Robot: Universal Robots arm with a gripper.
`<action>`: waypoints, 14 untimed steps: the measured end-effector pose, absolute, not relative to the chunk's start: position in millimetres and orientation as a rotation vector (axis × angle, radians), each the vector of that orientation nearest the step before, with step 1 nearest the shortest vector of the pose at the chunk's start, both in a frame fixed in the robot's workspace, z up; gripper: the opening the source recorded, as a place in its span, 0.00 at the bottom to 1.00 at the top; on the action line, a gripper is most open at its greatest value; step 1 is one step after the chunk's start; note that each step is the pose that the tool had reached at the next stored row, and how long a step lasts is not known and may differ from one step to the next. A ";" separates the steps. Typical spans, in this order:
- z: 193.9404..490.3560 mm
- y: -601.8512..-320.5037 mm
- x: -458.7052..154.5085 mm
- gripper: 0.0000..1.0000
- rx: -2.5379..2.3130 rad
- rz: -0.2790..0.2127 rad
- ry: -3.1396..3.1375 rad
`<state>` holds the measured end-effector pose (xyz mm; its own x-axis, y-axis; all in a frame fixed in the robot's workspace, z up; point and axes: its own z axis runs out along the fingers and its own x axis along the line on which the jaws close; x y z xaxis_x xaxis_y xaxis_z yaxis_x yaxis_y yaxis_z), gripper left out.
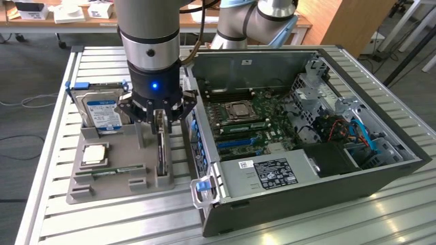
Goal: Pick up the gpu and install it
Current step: 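Pick up the gpu and move the gpu toward the slot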
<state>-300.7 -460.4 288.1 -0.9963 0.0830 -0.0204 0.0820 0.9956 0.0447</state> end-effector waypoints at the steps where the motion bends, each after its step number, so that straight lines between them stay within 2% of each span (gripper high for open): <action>1: 288.1 -460.4 -300.7 0.42 0.129 0.068 3.116; 2: 288.1 -460.3 -300.7 0.42 0.129 0.068 3.116; 3: 288.1 -460.3 -300.7 0.49 0.129 0.068 3.116; 14: 272.6 -460.3 -301.0 0.49 0.129 0.068 3.117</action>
